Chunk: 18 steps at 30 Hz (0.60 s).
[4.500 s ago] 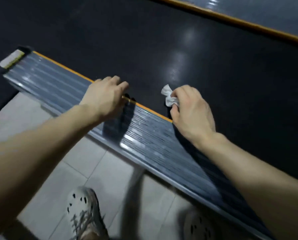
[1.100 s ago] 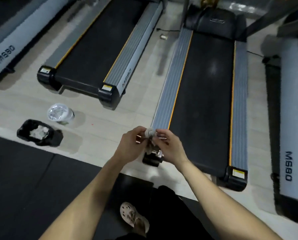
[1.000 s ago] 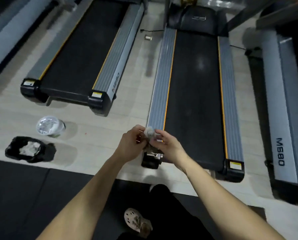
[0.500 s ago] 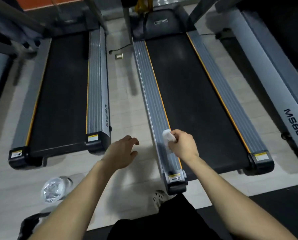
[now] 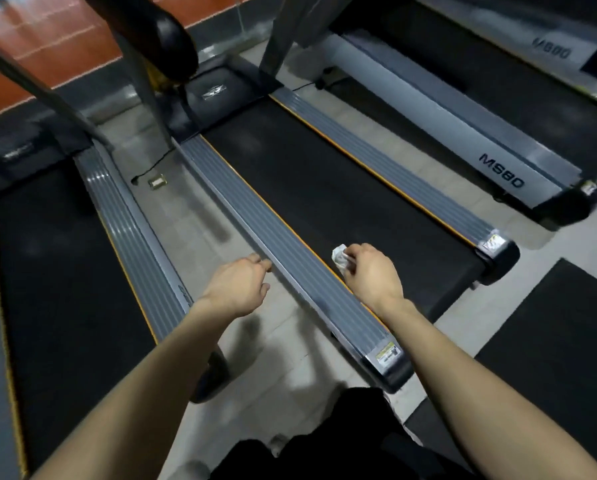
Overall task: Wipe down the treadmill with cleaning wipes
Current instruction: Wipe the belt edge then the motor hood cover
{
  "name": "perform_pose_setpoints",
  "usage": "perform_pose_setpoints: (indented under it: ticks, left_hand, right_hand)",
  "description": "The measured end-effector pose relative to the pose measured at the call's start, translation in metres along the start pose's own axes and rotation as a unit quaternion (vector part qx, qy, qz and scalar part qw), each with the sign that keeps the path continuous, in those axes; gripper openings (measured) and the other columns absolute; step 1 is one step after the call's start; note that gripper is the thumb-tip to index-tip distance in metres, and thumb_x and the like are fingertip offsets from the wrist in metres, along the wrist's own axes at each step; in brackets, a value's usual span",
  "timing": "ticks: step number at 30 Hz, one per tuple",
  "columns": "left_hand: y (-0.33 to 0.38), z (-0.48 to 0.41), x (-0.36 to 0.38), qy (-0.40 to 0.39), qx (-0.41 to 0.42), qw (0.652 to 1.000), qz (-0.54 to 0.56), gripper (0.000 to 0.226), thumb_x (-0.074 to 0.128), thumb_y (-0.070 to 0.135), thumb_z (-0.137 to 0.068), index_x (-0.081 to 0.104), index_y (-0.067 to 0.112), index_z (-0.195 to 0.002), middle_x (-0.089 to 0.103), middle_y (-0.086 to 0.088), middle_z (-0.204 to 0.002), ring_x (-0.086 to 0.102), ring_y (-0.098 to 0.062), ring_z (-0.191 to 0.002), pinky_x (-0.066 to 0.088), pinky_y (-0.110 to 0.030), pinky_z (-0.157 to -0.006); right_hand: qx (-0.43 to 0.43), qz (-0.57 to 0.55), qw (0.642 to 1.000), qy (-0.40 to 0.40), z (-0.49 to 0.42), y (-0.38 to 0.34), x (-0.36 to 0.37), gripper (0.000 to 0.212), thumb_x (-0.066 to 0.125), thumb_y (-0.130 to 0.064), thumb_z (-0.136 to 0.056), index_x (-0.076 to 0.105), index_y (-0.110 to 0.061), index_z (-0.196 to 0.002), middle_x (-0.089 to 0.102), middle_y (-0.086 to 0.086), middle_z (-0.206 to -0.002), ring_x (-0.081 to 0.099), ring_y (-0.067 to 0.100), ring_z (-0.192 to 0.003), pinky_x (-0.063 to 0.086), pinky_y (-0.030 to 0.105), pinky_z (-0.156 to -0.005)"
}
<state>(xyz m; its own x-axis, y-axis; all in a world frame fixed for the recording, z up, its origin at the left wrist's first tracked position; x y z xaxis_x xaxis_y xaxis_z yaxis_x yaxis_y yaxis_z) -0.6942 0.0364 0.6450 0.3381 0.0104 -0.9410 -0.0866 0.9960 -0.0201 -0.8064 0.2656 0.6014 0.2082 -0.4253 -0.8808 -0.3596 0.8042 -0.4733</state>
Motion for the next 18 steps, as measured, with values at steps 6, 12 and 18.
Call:
perform_pose_setpoints:
  ticks: [6, 12, 18]
  left_hand:
    - [-0.032, -0.029, 0.014, -0.025, 0.086, 0.994, -0.063, 0.041, 0.052, 0.037, -0.106, 0.056, 0.023, -0.144, 0.058, -0.003, -0.139, 0.063, -0.030, -0.123, 0.051, -0.040, -0.094]
    - [-0.055, -0.116, 0.008, -0.004, 0.156, 0.981, -0.113, 0.037, 0.052, 0.035, -0.102, 0.060, 0.023, -0.136, 0.063, -0.002, -0.129, 0.064, -0.028, -0.121, 0.052, -0.039, -0.095]
    - [-0.057, -0.186, 0.008, -0.032, 0.199, 0.967, -0.156, 0.037, 0.050, 0.034, -0.105, 0.059, 0.024, -0.139, 0.061, -0.001, -0.131, 0.063, -0.028, -0.120, 0.053, -0.040, -0.098]
  right_hand:
    - [0.064, 0.048, 0.997, 0.003, 0.021, -0.018, 0.031, 0.014, 0.066, -0.015, -0.090, 0.064, -0.020, -0.103, 0.057, 0.001, -0.095, 0.063, 0.033, -0.088, 0.048, 0.038, -0.065]
    - [0.067, 0.130, 0.988, 0.045, -0.030, -0.019, 0.050, 0.033, 0.072, 0.000, -0.071, 0.069, -0.017, -0.098, 0.060, 0.005, -0.090, 0.062, 0.034, -0.084, 0.044, 0.039, -0.071]
    - [0.102, 0.142, 0.984, 0.048, -0.077, -0.016, 0.068, 0.032, 0.071, 0.000, -0.071, 0.070, -0.018, -0.098, 0.061, 0.005, -0.091, 0.059, 0.032, -0.086, 0.045, 0.042, -0.076]
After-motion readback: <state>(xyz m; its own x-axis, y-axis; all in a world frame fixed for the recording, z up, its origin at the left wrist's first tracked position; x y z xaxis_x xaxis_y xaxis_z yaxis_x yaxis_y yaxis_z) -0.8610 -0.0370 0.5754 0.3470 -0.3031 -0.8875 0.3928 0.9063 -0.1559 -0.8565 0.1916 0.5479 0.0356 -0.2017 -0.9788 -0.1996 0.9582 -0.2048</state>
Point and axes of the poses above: each hand's wrist, its own z-axis away from the middle knuckle, its own x-axis out of the palm, y = z × x, the point moved 8 cm from there along -z, towards the middle knuckle
